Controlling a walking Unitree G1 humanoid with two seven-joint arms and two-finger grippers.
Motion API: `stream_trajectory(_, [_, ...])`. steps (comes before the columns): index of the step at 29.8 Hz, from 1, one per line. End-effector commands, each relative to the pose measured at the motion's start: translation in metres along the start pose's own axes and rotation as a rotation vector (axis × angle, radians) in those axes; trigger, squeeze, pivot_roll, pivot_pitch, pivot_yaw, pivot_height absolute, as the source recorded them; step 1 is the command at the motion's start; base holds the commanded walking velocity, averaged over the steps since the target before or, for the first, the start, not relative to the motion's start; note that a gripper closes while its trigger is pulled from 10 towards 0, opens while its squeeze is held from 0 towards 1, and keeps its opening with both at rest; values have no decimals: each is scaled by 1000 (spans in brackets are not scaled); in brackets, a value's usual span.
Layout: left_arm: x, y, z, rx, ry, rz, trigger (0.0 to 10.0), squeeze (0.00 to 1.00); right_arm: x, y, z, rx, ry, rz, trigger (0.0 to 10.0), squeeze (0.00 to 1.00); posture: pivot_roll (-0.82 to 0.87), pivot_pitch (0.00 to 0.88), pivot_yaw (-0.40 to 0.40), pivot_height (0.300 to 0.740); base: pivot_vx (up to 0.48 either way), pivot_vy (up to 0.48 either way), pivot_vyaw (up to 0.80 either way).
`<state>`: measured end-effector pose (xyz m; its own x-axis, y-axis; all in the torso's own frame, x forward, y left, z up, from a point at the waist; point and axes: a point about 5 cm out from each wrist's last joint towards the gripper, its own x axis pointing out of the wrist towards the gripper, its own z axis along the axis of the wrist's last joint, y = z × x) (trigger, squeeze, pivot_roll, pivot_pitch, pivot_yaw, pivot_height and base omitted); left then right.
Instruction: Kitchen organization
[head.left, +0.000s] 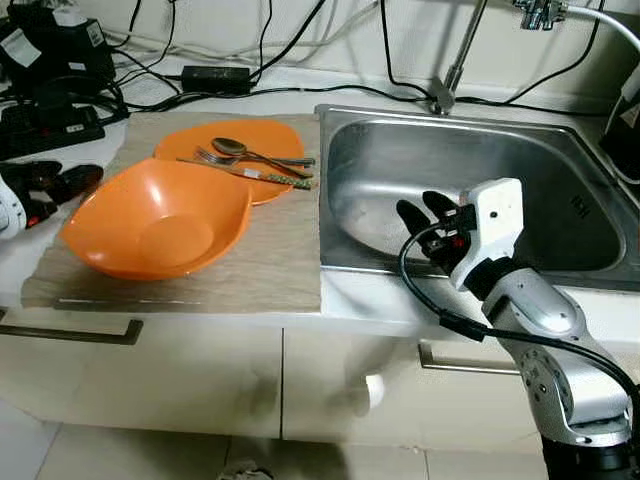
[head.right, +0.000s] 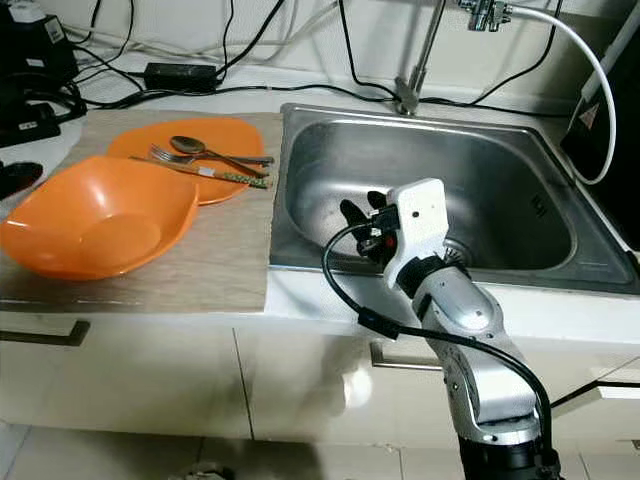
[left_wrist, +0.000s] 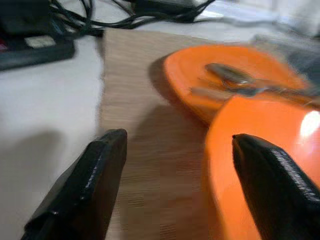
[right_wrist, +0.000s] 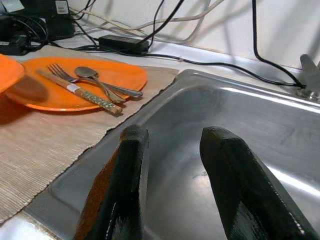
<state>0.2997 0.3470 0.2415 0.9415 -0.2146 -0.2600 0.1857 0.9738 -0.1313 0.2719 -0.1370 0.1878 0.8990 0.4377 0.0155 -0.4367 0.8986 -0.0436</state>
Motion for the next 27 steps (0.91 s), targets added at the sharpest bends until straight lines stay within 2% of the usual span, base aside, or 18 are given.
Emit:
stream_trajectory(1, [0,-1,5,-81,-39,-71,10000,1000,-1,0,0,5,2,15,10000,0,52,26,-74,740,0,0,0])
stream_trajectory(4, [2,0,2,-113,-46,-93,10000,1000,0,0,-1,2,4,25,10000,0,51,25,-77,740,0,0,0])
stream_trajectory(8, [7,10,-9,-76,-6,-43,10000,1000,1,2,0,0,6,44,10000,0,52,21,-83,740,0,0,0])
stream_trajectory(9, [7,10,-11,-76,9,-50,10000,969,1,2,-1,1,6,47,10000,0,52,19,-82,740,0,0,0])
stream_trajectory(10, [8,10,-14,-77,23,-63,10000,545,1,3,-1,0,8,50,10000,0,52,19,-82,740,0,0,0])
stream_trajectory(11, [8,9,-16,-81,32,-77,10000,0,1,3,-1,0,9,52,10000,0,51,18,-82,740,0,0,0])
stream_trajectory(15, [14,7,-27,-35,84,-86,10000,0,0,6,-2,-1,12,59,10000,0,48,15,-78,740,0,0,0])
stream_trajectory(19, [17,4,-28,-35,84,-114,10000,0,-1,6,-3,-1,13,61,10000,0,45,17,-74,740,0,0,0])
stream_trajectory(20, [18,3,-27,-35,83,-121,6706,0,-1,6,-3,0,14,61,10000,0,44,17,-73,740,0,0,0])
stream_trajectory(21, [19,2,-27,-33,85,-126,4471,0,-1,6,-3,-1,15,61,10000,0,43,18,-71,740,0,0,0])
stream_trajectory(22, [19,2,-27,-33,85,-126,4471,0,-1,6,-3,-1,15,61,10000,0,43,18,-71,740,0,0,0])
stream_trajectory(23, [20,2,-27,-30,87,-128,0,0,-1,6,-3,-1,16,60,10000,0,43,18,-71,740,0,0,0])
stream_trajectory(27, [23,1,-25,-36,87,-144,0,0,-2,6,-4,-1,21,58,10000,0,40,22,-67,740,0,0,0])
